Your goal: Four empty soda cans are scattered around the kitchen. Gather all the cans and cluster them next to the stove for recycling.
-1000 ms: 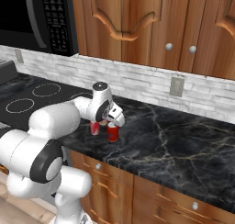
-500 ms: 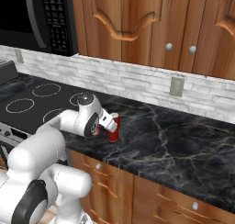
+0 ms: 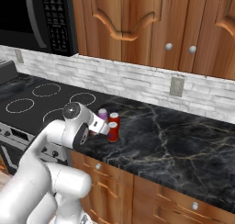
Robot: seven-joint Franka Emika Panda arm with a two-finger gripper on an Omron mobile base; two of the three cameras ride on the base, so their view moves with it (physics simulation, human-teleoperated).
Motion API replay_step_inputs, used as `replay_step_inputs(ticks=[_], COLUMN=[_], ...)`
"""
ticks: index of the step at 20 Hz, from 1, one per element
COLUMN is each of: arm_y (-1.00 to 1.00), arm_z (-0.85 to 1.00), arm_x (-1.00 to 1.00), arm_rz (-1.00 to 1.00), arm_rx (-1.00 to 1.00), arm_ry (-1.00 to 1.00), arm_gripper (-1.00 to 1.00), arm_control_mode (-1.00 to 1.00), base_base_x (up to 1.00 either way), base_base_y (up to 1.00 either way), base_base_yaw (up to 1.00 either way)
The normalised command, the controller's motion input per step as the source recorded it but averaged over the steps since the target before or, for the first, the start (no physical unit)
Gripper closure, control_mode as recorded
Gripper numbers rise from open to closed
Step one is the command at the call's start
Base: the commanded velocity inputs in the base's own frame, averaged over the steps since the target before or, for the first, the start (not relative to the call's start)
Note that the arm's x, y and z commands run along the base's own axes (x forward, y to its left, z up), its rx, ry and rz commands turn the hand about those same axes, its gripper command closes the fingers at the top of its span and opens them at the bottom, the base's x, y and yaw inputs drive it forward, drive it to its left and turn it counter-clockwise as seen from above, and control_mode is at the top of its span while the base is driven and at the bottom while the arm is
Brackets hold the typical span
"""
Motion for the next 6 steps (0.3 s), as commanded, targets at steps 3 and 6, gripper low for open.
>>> replay_step_inputs(ticks=[3,6], arm_y=[0.16,0.17], arm_z=[0.33,0.26], arm_x=[-0.37,-0.38], arm_rz=[0.0,0.0], arm_rx=[0.0,0.0], arm_ry=[0.02,0.13], arm_gripper=[-1.0,-1.0], arm_control_mode=[-1.0,-1.0], base_base_x=[0.0,0.0], base_base_y=[0.0,0.0], base_base_yaw=[0.0,0.0])
